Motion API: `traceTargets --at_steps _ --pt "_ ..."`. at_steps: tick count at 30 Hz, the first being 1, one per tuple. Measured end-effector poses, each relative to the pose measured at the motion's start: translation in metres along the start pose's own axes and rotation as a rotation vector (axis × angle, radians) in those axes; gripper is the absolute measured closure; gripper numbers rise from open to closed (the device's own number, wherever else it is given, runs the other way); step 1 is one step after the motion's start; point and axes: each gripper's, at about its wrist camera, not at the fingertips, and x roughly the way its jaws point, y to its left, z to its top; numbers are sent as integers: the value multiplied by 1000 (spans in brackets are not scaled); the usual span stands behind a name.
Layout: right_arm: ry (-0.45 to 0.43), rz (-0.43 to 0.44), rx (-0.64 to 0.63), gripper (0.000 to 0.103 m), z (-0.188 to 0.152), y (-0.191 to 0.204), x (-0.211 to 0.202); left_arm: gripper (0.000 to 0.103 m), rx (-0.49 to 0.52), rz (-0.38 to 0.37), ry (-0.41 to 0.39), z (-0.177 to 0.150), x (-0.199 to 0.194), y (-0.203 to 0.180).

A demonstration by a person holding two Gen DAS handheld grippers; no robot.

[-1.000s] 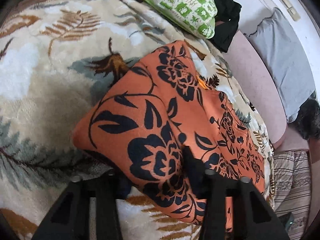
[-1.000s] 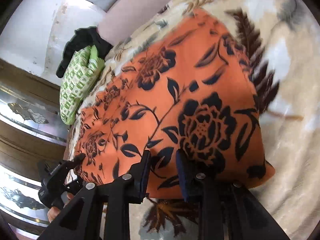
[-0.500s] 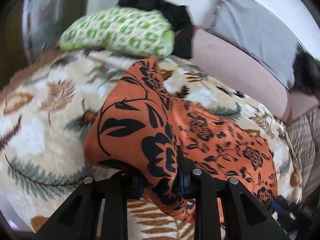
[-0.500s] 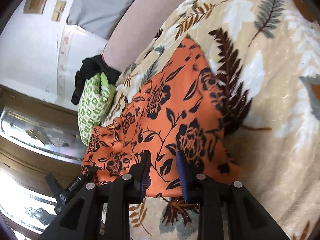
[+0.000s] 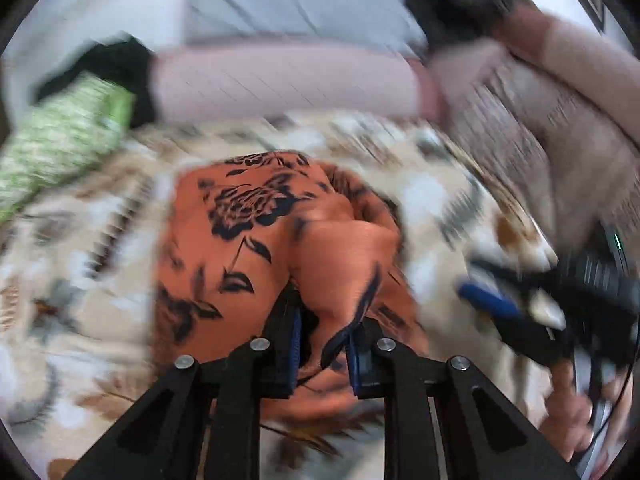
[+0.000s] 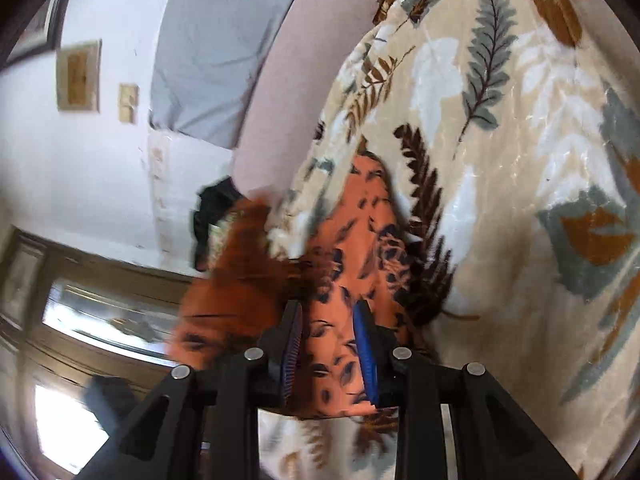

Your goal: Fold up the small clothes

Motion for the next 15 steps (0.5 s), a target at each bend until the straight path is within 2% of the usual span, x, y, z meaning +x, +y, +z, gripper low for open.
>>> traceTargets --at_steps 2,3,4,6,9,12,15 --pt "6 80 80 38 5 -8 -2 74 -21 -89 83 -8 11 -1" --pt "12 101 114 13 7 -11 -3 68 -32 -132 105 -13 10 0" --pt "16 121 139 12 8 -13 -3 64 -31 -175 97 -17 3 3" --pt "54 174 157 12 9 -15 4 46 -14 -216 52 -22 -14 12" --pt "94 135 172 12 6 -15 22 42 6 -216 -28 -25 -40 35" --pt "144 107 181 12 1 -17 38 40 -18 -126 -53 -21 -47 66" --pt "180 101 152 12 -6 -13 55 40 -101 -45 -33 -19 -34 100"
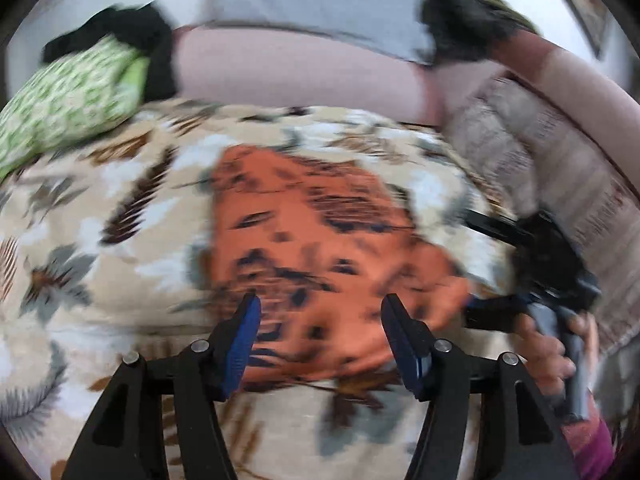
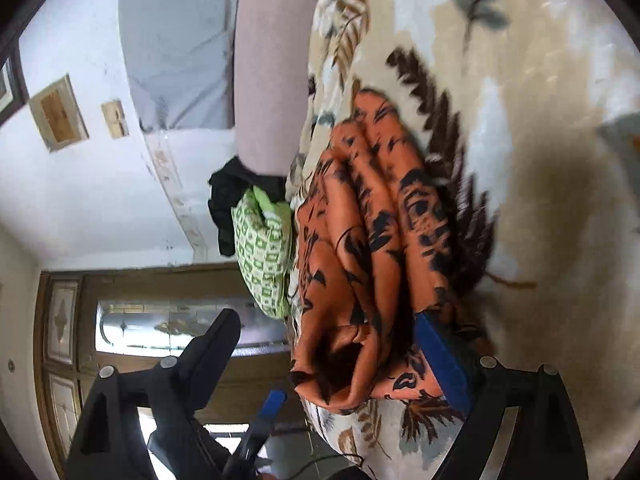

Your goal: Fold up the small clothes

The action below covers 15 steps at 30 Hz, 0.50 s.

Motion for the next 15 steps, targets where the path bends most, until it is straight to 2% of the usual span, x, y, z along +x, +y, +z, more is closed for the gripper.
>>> traceTargets --at_steps 2,5,8,9,10,11,13,15 --pt "25 -39 -27 12 -3 6 13 40 -38 31 34 1 11 15" --pt "33 -93 -57 12 -5 11 32 40 -19 102 101 -2 32 20" --pt "48 -116 -83 14 -3 14 48 40 7 108 141 -6 46 15" --pt "50 -126 -108 27 -4 16 51 38 16 114 145 -8 47 13" --pt "54 -163 -159 60 -5 21 56 37 33 126 148 -9 49 11" --pt "58 -223 -218 73 -7 27 61 37 42 127 153 -10 49 10" --pt "48 -257 -274 75 -10 37 64 37 34 101 144 -8 44 9" --pt "-12 -256 -341 76 -15 55 54 37 18 66 120 -4 32 6"
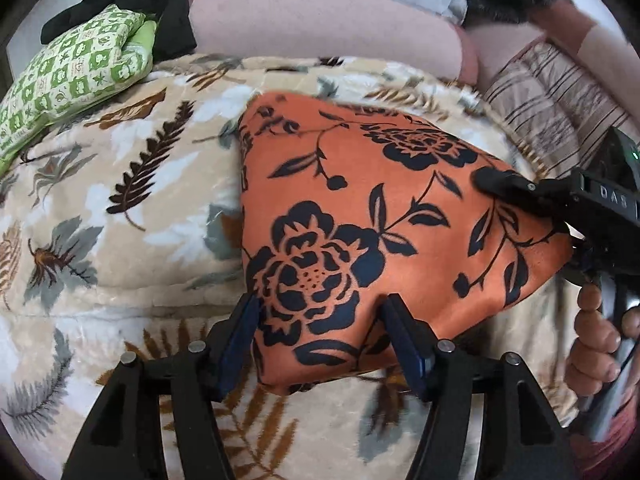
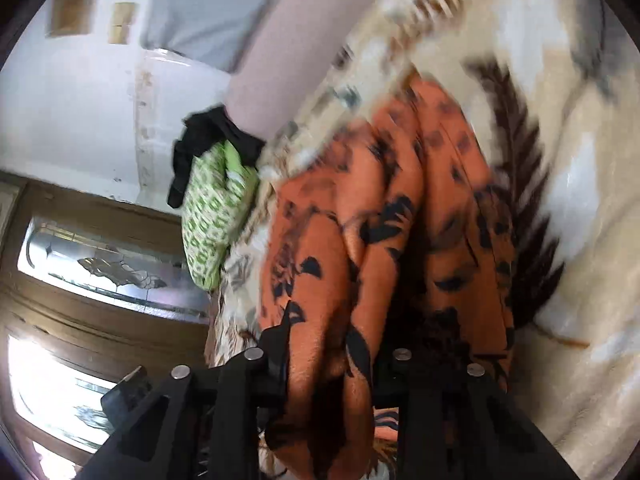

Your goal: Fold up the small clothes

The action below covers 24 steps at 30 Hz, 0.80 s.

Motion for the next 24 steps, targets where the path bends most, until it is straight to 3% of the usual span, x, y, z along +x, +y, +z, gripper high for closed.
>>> traceTargets --at_steps 4,6,7,8,10,11,13,16,18,20,24 --pt "-153 -29 -166 76 -2 33 -43 35 3 -23 -48 3 -6 -14" --pt "-172 -37 -194 76 -2 27 -53 30 20 16 16 -2 13 -21" --pt "-135 -40 -178 75 1 21 -48 29 38 79 63 -6 28 -23" --pt "-39 -33 -111 75 6 2 -33 28 54 123 90 -9 40 -24" --pt "86 -39 125 67 8 -39 -10 26 58 120 83 -12 41 -24" --pt "115 -30 224 66 8 -57 -5 26 60 107 72 -11 37 -23" --pt "105 12 284 56 14 -65 -15 26 69 79 57 -9 28 -20" --pt "-61 -47 187 42 25 -44 -52 26 114 98 -14 -7 9 -15" --pt "-163 -81 107 42 29 -29 -74 26 143 141 -62 -2 3 -12" --pt "-173 -89 16 42 30 -9 -78 26 161 170 -112 2 -2 -8" --pt "-148 -227 -163 64 31 38 -44 26 181 248 -104 11 16 5"
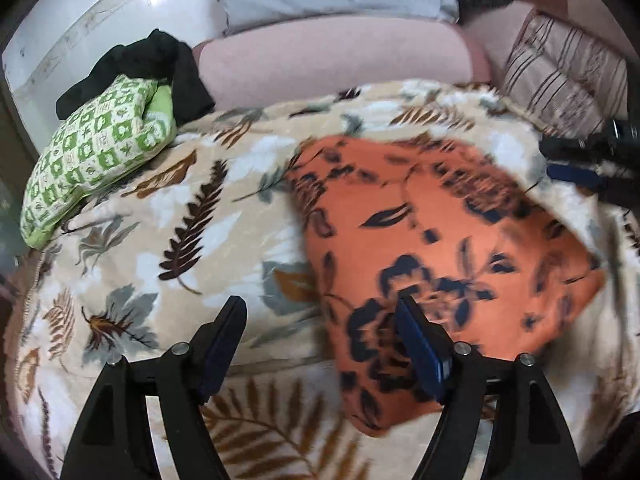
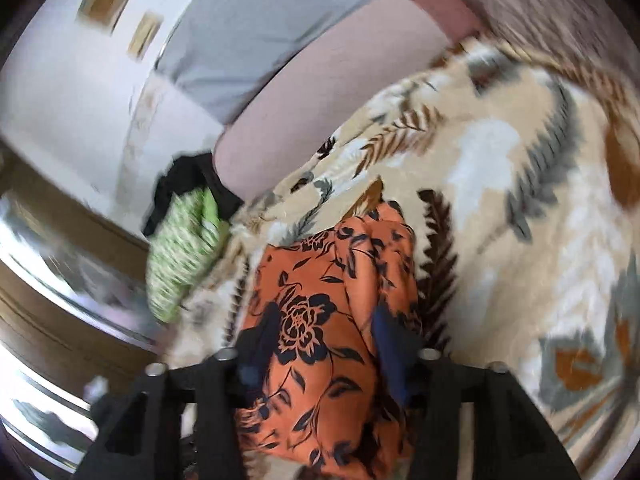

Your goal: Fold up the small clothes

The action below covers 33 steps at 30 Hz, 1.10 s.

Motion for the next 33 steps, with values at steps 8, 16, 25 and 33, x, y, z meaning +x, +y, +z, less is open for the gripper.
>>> traceTargets --at_steps 8,16,25,33 --pt "159 -171 -8 67 21 12 92 25 4 -49 -56 -2 12 9" --pt "247 -268 106 68 30 -13 130 25 9 -65 -62 -3 13 11" --pt "157 -215 -58 67 -39 29 33 25 -12 -73 -53 -6 12 12" --pt "138 -334 -135 66 -84 19 49 24 25 -56 -65 -13 14 6"
